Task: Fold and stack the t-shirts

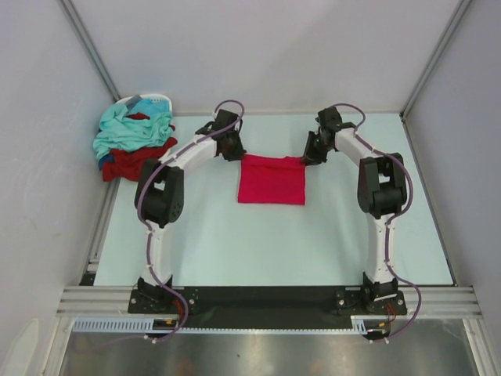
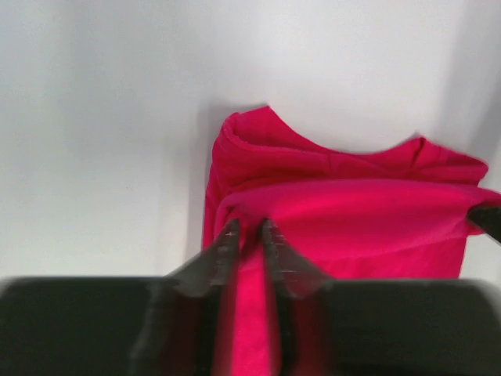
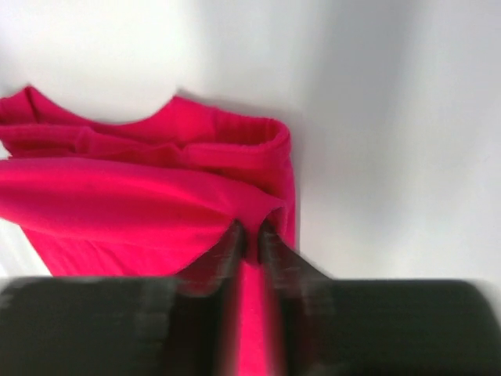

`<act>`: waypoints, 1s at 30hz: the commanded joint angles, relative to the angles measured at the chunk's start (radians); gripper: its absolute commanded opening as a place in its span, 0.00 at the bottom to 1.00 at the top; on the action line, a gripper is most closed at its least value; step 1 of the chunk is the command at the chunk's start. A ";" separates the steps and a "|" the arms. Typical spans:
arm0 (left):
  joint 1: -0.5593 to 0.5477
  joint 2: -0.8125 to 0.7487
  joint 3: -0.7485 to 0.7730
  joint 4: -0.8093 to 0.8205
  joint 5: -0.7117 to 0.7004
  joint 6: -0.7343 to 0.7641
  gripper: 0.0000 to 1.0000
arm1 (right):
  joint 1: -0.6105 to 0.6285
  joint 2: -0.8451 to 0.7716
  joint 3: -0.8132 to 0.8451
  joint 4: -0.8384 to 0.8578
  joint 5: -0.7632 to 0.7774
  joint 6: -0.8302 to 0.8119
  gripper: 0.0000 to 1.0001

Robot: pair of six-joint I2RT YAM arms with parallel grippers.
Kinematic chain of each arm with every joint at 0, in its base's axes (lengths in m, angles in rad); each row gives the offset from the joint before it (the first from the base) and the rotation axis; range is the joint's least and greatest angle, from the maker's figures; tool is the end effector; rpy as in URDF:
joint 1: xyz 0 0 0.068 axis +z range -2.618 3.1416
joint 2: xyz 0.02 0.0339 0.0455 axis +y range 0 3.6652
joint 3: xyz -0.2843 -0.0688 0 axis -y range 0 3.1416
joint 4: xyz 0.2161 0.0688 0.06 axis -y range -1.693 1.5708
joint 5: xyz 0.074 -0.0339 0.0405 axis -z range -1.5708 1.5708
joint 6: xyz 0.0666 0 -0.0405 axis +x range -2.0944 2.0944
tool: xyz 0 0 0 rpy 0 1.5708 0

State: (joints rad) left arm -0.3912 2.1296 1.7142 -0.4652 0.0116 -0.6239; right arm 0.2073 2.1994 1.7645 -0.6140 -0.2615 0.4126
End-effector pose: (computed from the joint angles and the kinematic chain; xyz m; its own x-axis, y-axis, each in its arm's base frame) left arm 0.4455 -0.1846 0.2138 -0.8053 -0.2998 -0.5115 -0.1015 0.9197 -0.3792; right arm 0.4636 0.1151 0.1869 -0.9074 0.2050 -0.3668 0.0425 0.9132 0.4052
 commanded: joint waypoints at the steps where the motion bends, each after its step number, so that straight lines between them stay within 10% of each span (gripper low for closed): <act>1: 0.034 0.015 0.131 -0.053 -0.019 0.035 0.42 | -0.016 0.023 0.139 -0.062 0.028 -0.044 0.39; 2: 0.037 0.010 0.156 -0.067 -0.019 0.056 0.70 | -0.019 0.013 0.170 -0.087 0.022 -0.052 0.65; 4: 0.045 -0.005 0.238 -0.124 -0.019 0.079 0.99 | -0.022 -0.015 0.239 -0.104 0.001 -0.064 0.83; 6: 0.048 -0.060 0.271 -0.164 -0.019 0.107 0.99 | -0.025 -0.079 0.256 -0.104 -0.013 -0.037 0.99; 16: 0.023 -0.353 -0.190 0.178 0.234 -0.055 0.99 | -0.011 -0.317 -0.369 0.579 -0.309 0.423 1.00; 30: -0.023 -0.266 -0.302 0.304 0.231 -0.174 0.99 | 0.032 -0.095 -0.237 0.556 -0.186 0.427 1.00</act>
State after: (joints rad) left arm -0.4217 1.8473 1.3808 -0.2508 0.2234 -0.7631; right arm 0.2516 2.0171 1.4021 -0.1204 -0.4904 0.8284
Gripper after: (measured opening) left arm 0.994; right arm 0.994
